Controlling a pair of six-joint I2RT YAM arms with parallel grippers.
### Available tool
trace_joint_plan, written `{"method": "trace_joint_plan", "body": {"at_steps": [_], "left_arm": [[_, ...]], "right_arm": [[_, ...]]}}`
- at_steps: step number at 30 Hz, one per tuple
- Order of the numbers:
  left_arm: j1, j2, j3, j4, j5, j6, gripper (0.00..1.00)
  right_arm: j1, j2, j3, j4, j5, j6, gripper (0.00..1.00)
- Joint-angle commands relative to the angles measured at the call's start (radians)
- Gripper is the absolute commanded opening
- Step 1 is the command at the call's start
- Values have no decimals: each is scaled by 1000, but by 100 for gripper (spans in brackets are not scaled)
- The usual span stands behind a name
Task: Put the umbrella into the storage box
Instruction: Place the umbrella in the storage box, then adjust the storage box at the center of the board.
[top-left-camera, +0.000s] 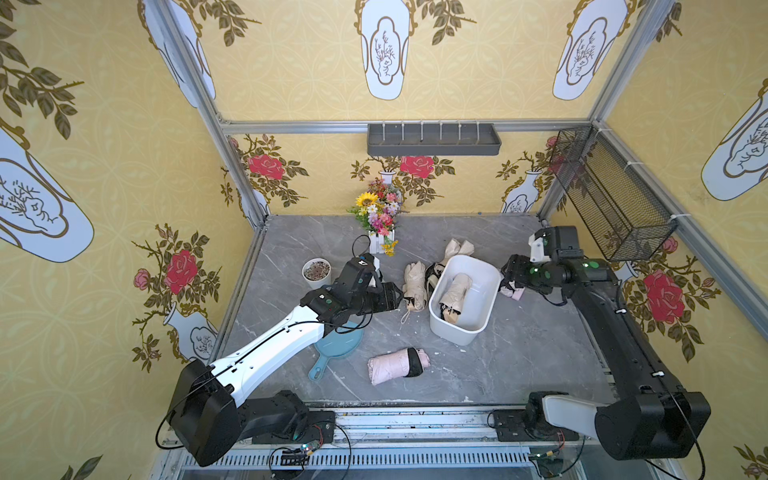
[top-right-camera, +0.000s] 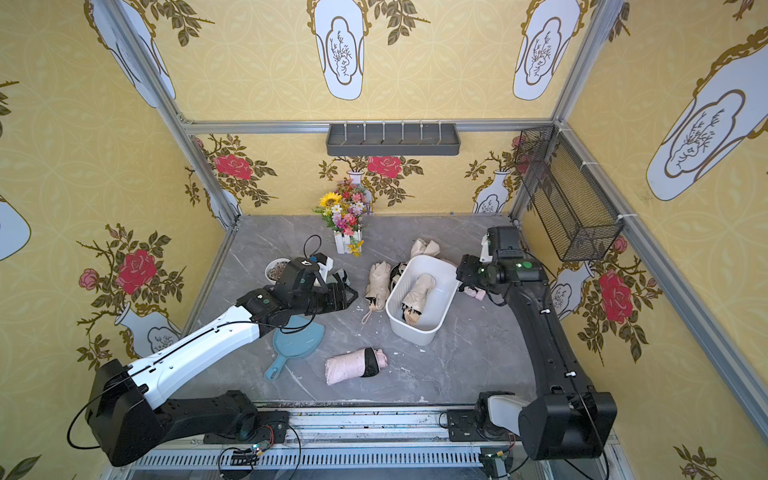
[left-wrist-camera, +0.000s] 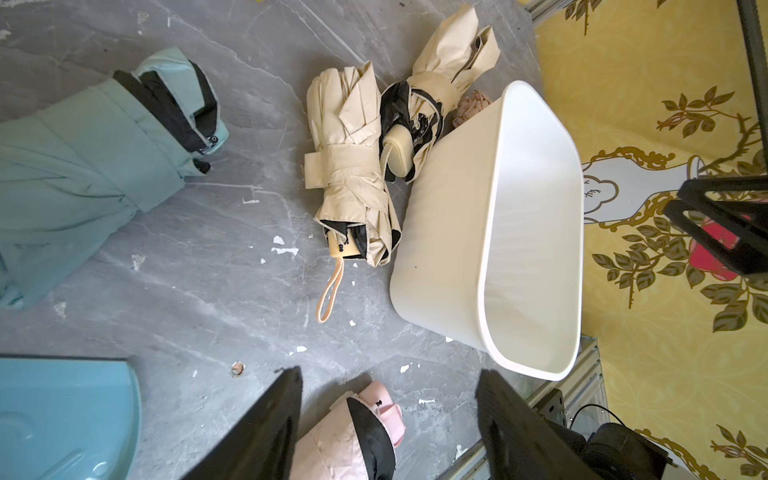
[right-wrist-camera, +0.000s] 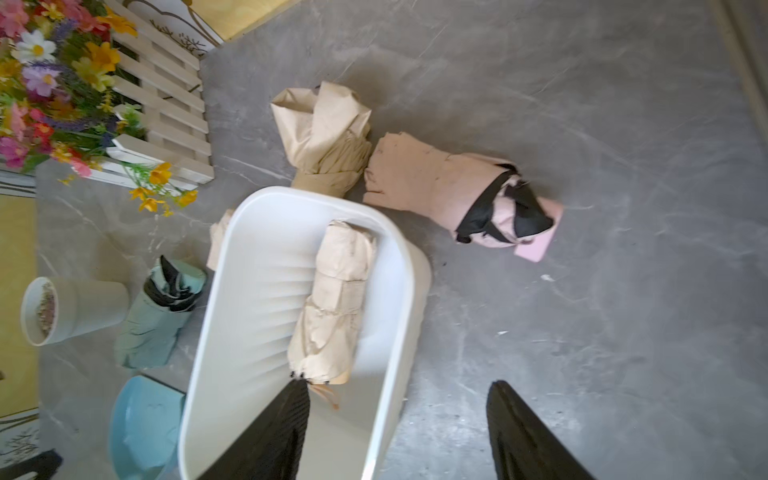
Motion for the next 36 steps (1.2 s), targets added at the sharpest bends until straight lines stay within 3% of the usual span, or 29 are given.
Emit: {"method": "trace_joint_plan", "body": {"at_steps": [1, 8, 14, 25, 36], "left_arm": [[1, 25, 17, 26, 24, -2, 71], [1, 61, 27, 85, 78, -13, 71], [1, 80, -1, 128, 103, -2, 71], [1, 161, -4, 182, 184, 33, 71], [0, 187, 21, 195, 208, 34, 71]], "right_arm": [[-91, 39, 5, -60, -22, -238, 72], [-120, 80, -81, 178, -75, -402, 75], [-104, 230, -56, 273, -173, -519, 78], [-94, 474, 20, 385, -156, -525, 78], [-93, 291, -94, 426, -179, -460, 78]]}}
